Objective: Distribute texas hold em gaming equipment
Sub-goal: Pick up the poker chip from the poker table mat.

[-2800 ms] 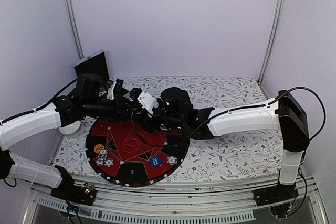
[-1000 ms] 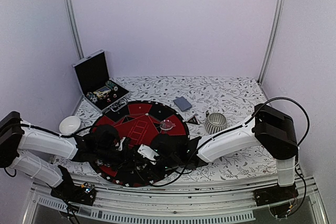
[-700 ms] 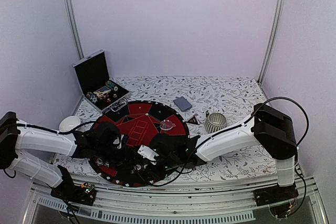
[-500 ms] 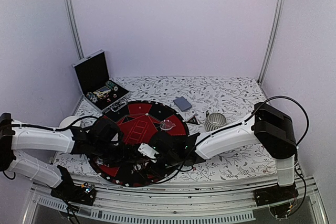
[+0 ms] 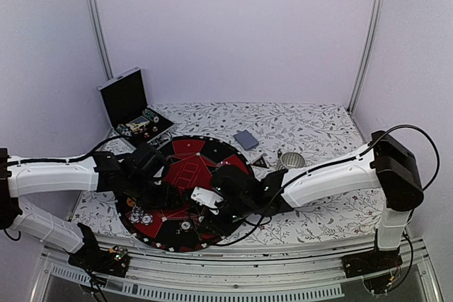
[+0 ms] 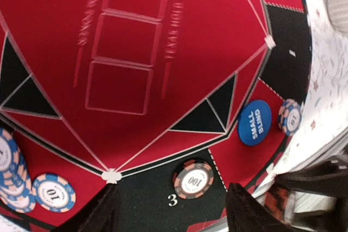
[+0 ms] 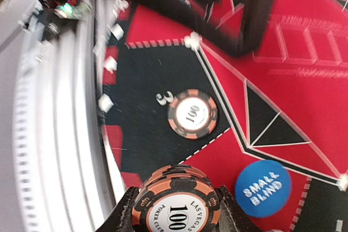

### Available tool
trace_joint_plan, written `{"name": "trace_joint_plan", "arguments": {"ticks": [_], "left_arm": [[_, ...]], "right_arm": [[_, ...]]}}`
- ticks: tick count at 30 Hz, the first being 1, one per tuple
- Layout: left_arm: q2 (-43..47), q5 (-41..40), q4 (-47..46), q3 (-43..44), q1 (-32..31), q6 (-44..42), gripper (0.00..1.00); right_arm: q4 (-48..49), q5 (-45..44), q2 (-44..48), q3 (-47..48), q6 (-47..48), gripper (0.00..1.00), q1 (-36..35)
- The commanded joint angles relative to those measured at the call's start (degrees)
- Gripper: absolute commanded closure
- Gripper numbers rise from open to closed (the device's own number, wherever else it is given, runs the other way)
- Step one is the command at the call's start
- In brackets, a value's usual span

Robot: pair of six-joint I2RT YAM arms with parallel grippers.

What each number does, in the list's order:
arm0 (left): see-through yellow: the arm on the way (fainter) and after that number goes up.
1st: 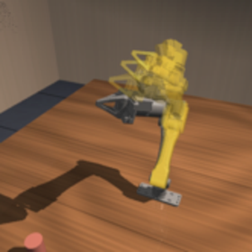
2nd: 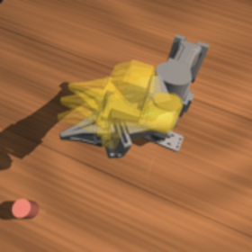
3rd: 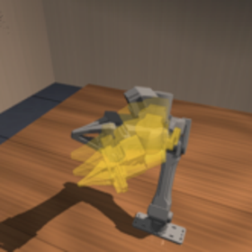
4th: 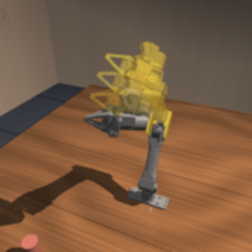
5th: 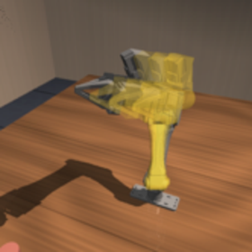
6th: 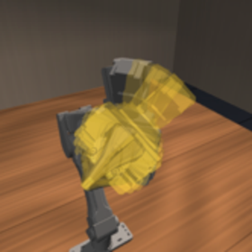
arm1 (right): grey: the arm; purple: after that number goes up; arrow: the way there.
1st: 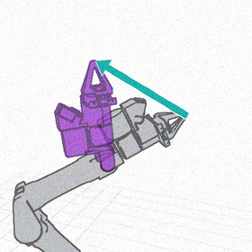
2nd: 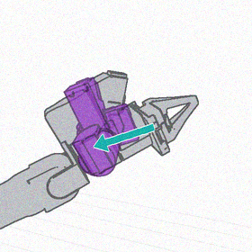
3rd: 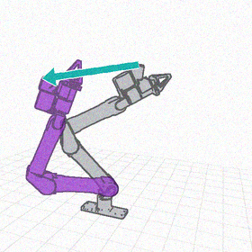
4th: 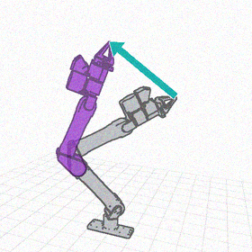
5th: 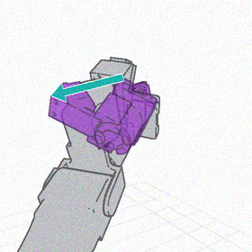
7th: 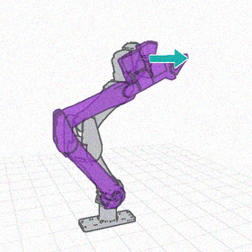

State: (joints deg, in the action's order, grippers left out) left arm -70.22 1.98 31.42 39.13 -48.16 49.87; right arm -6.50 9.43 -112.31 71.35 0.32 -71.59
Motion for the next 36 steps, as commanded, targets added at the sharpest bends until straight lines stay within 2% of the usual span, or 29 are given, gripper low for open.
{"name": "trace_joint_plan", "arguments": {"ticks": [1, 5, 8, 16, 20, 24, 29, 36], "left_arm": [[-6.42, -3.07, 9.61, 6.54, -4.56, -9.28, 0.28], [-11.63, -2.46, 10.56, 9.21, -8.83, -15.29, 0.2], [-13.81, -1.51, 11.0, 10.66, -9.75, -18.0, 0.15], [-22.95, -1.35, 10.14, 13.63, -11.64, -22.5, 0.14], [-26.6, -3.85, 10.68, 14.99, -11.65, -22.68, 0.22], [-28.74, -3.66, 10.76, 16.07, -11.69, -22.4, 0.37], [-28.85, -1.45, 11.29, 16.03, -11.79, -22.47, 0.56], [-28.48, -3.15, 13.89, 15.53, -10.18, -19.96, 0.73]], "right_arm": [[-1.62, 2.96, 8.76, -1.62, -0.02, 0.98, 3.03], [-4.38, 2.06, 14.04, -4.78, -3.14, 0.98, 5.47], [-6.56, 1.35, 17.17, -6.31, -5.11, 0.98, 7.95], [-7.74, -3.55, 22.9, -9.46, -5.65, 0.98, 10.85], [-7.74, -3.89, 23.58, -9.8, -5.33, 0.98, 11.03], [-7.74, -4.1, 23.87, -10.03, -5.24, 0.98, 11.04], [-7.64, -4.7, 24.16, -9.96, -4.93, 0.98, 11.04], [-7.47, -4.7, 24.06, -9.63, -4.58, 0.98, 11.06]]}}
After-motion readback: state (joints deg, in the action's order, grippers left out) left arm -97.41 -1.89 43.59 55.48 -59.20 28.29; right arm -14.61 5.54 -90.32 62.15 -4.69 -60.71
